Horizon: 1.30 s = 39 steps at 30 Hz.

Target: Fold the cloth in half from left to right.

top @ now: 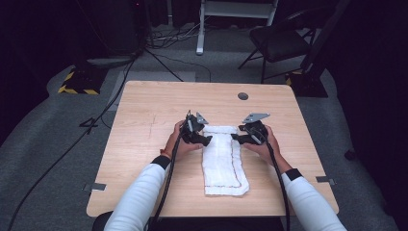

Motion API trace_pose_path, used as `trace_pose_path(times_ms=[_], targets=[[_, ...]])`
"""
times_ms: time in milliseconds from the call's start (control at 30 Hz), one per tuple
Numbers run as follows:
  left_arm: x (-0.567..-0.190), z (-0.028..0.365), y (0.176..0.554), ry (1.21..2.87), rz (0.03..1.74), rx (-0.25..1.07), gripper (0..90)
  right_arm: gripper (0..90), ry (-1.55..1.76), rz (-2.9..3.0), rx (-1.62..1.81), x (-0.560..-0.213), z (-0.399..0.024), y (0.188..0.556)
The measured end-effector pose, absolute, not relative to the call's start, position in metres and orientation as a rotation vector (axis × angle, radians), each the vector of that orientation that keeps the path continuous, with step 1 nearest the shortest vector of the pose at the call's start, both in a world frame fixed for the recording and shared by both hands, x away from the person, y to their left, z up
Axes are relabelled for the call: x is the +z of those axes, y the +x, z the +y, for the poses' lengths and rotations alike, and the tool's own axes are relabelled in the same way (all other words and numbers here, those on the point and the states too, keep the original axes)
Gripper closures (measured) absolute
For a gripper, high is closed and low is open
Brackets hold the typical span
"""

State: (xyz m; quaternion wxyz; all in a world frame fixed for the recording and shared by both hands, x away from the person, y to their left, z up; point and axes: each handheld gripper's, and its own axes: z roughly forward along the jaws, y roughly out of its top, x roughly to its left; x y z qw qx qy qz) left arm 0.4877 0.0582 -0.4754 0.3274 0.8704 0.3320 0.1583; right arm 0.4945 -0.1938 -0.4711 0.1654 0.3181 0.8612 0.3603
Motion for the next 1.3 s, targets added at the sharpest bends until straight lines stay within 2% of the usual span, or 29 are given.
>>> trace_pose_path(times_ms=[200, 467, 500, 567, 600, 633, 667, 767, 800, 833, 933, 967, 1000, 1067, 1133, 1300], targets=[[-0.483, 0.046, 0.502, 2.317, 0.863, 0.435, 22.4, 46.0, 0.930, 2.456, 0.956, -0.480, -0.183, 0.512], [-0.494, 0.049, 0.519, 2.261, 0.949, 0.303, 17.6, 45.0, 0.997, 2.466, 0.949, -0.488, -0.186, 0.525], [-0.496, 0.052, 0.522, 2.239, 0.959, 0.266, 16.8, 46.0, 1.015, 2.479, 0.964, -0.489, -0.187, 0.527], [-0.496, 0.051, 0.522, 2.248, 0.946, 0.272, 16.8, 46.9, 1.020, 2.484, 0.971, -0.490, -0.188, 0.527], [-0.497, 0.050, 0.522, 2.249, 0.935, 0.277, 17.9, 51.9, 1.021, 2.500, 0.980, -0.490, -0.188, 0.528], [-0.497, 0.050, 0.522, 2.249, 0.935, 0.277, 20.6, 51.9, 1.021, 2.500, 0.980, -0.490, -0.188, 0.528], [-0.495, 0.050, 0.521, 2.259, 0.917, 0.263, 20.6, 56.3, 1.018, 2.512, 0.993, -0.490, -0.188, 0.528], [-0.494, 0.050, 0.520, 2.260, 0.879, 0.235, 33.4, 64.4, 1.023, 2.538, 1.024, -0.490, -0.189, 0.528], [-0.494, 0.050, 0.520, 2.260, 0.879, 0.235, 35.7, 64.4, 1.023, 2.538, 1.024, -0.490, -0.189, 0.528], [-0.494, 0.050, 0.521, 2.252, 0.870, 0.220, 38.9, 69.6, 1.020, 2.549, 1.034, -0.490, -0.189, 0.528], [-0.494, 0.051, 0.521, 2.240, 0.861, 0.191, 51.6, 76.9, 0.997, 2.567, 1.032, -0.489, -0.187, 0.527], [-0.494, 0.051, 0.521, 2.237, 0.856, 0.184, 51.6, 76.9, 0.997, 2.567, 1.032, -0.489, -0.187, 0.527], [-0.494, 0.051, 0.522, 2.234, 0.843, 0.159, 60.9, 78.6, 0.978, 2.570, 1.004, -0.488, -0.184, 0.525], [-0.494, 0.050, 0.523, 2.232, 0.835, 0.150, 64.4, 79.2, 0.965, 2.571, 1.000, -0.487, -0.183, 0.525], [-0.492, 0.048, 0.523, 2.251, 0.822, 0.159, 71.9, 80.8, 0.930, 2.562, 0.959, -0.485, -0.181, 0.525], [-0.490, 0.045, 0.522, 2.272, 0.804, 0.212, 77.1, 81.6, 0.919, 2.546, 0.944, -0.483, -0.180, 0.525]])
